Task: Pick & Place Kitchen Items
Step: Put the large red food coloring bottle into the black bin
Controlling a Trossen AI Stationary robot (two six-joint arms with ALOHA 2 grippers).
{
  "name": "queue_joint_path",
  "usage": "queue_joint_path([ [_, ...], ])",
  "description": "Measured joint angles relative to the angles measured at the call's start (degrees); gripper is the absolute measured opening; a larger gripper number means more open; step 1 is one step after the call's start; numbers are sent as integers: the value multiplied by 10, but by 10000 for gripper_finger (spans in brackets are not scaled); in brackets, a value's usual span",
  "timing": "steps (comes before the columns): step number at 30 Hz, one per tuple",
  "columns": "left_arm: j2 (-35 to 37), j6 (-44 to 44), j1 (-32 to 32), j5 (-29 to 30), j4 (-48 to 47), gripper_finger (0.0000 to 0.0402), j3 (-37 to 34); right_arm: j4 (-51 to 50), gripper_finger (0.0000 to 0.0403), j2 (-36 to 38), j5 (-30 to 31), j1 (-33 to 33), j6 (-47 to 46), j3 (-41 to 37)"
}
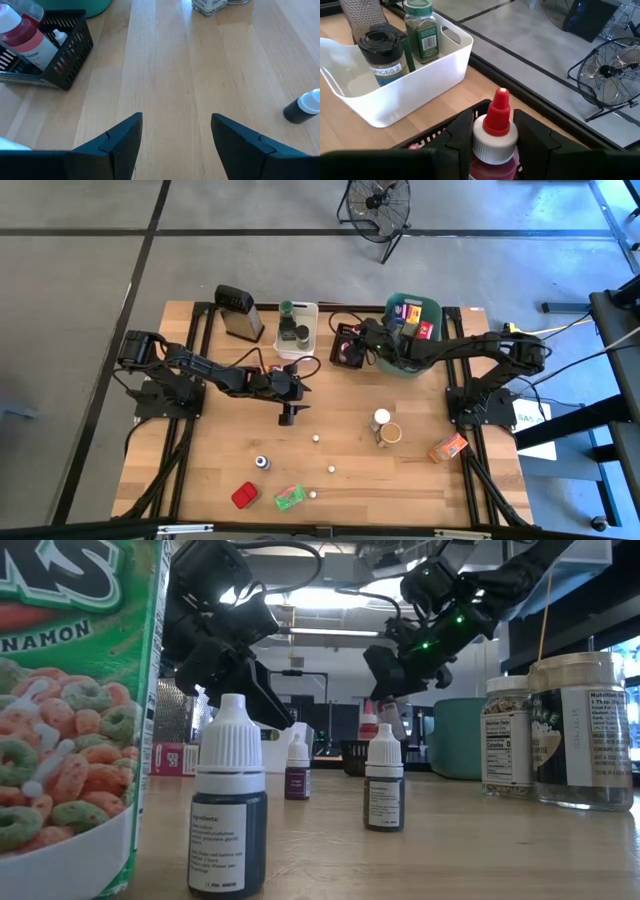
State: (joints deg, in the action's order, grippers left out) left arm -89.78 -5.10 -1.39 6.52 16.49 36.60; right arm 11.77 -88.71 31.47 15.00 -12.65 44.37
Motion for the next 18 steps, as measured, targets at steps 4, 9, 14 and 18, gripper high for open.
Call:
queue_joint_path([
  [4, 0, 0, 0, 0, 0, 233, 0, 22, 118, -24, -1, 0, 7, 0],
  [9, 0, 0, 0, 0, 0, 231, 0, 53, 118, -56, -2, 0, 11, 0],
  [14, 0, 0, 0, 0, 0, 232, 0, 85, 118, -76, -1, 0, 20, 0],
  [18, 0, 0, 0, 0, 0, 231, 0, 99, 118, -80, 0, 0, 26, 0],
])
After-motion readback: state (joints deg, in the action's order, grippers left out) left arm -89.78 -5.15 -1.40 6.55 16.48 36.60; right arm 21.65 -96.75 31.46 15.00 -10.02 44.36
